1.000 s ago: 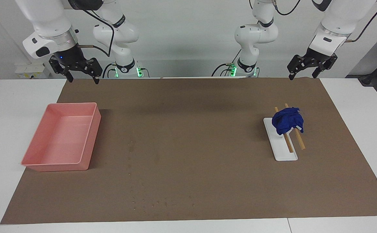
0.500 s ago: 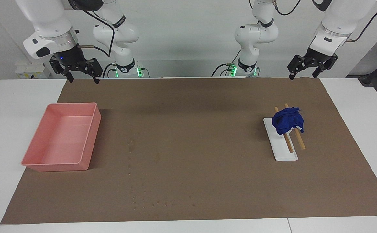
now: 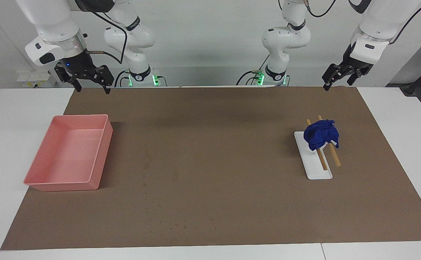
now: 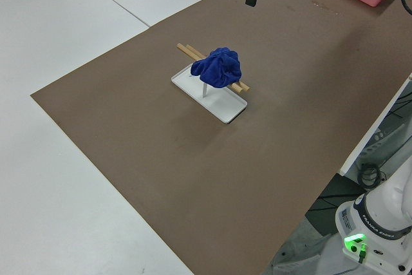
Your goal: Wipe water with towel using both arms
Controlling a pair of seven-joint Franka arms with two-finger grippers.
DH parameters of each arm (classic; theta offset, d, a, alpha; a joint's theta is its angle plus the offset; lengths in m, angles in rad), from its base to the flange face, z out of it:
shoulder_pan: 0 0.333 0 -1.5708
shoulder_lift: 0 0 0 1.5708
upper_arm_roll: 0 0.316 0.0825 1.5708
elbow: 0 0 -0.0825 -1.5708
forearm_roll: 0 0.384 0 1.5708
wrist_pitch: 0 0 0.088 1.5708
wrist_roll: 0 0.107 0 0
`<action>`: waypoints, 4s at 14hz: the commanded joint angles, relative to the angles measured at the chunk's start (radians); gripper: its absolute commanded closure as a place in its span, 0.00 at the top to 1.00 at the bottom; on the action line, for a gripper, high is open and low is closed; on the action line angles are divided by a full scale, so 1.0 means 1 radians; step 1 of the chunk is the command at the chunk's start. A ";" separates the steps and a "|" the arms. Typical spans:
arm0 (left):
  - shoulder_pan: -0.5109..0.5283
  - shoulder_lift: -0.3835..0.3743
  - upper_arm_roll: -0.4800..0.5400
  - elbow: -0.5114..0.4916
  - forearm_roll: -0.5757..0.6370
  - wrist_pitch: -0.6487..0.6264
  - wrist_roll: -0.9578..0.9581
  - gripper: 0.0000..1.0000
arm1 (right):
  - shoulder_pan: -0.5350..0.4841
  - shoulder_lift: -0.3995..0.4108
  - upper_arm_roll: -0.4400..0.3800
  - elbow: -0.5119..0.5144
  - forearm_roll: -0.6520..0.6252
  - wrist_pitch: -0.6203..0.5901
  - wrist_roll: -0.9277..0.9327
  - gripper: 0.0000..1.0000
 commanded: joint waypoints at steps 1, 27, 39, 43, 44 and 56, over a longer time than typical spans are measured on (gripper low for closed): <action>0.010 -0.099 -0.005 -0.187 0.005 0.148 -0.169 1.00 | -0.006 -0.026 0.006 -0.030 0.013 0.005 0.018 1.00; 0.089 -0.014 -0.004 -0.628 -0.065 0.859 -1.124 1.00 | -0.002 -0.026 0.011 -0.029 0.013 0.006 0.026 1.00; 0.064 0.014 -0.005 -0.594 -0.065 0.799 -1.117 0.00 | 0.000 -0.026 0.014 -0.030 0.012 0.021 0.047 1.00; 0.004 0.060 -0.012 -0.412 -0.117 0.562 -1.147 0.00 | -0.002 -0.026 0.014 -0.035 0.012 0.020 0.047 1.00; 0.003 0.058 -0.015 -0.383 -0.177 0.534 -1.156 0.00 | -0.002 -0.026 0.012 -0.035 0.012 0.021 0.050 1.00; -0.249 0.002 -0.179 -0.312 -0.358 0.662 -1.738 0.00 | 0.046 -0.023 0.029 -0.032 0.120 0.060 0.393 1.00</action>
